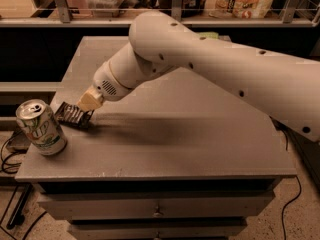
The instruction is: Move rxbar chocolate near 7up can
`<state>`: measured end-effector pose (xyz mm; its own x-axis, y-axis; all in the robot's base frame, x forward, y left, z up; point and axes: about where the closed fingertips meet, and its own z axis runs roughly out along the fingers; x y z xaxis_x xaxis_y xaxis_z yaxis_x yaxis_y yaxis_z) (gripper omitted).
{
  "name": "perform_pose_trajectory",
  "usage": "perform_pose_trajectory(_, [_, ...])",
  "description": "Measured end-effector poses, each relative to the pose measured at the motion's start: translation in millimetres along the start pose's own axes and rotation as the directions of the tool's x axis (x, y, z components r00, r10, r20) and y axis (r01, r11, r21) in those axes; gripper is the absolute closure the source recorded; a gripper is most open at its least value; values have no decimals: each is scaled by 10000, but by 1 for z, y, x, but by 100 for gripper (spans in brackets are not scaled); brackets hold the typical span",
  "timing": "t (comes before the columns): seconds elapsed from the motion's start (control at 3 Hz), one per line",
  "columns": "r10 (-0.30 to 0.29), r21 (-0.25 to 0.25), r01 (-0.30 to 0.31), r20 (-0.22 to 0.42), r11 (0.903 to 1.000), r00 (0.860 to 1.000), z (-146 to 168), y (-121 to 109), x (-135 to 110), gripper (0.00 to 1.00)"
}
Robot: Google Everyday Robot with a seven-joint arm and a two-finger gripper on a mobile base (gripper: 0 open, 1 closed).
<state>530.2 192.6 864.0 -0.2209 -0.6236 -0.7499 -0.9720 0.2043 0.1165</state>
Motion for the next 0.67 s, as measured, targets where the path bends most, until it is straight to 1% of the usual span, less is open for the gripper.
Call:
perform_pose_trajectory(0.33, [-35, -10, 35, -7, 10000, 10000, 0, 2, -1, 12])
perform_pose_trajectory(0.67, [-63, -21, 63, -12, 10000, 10000, 0, 3, -2, 0])
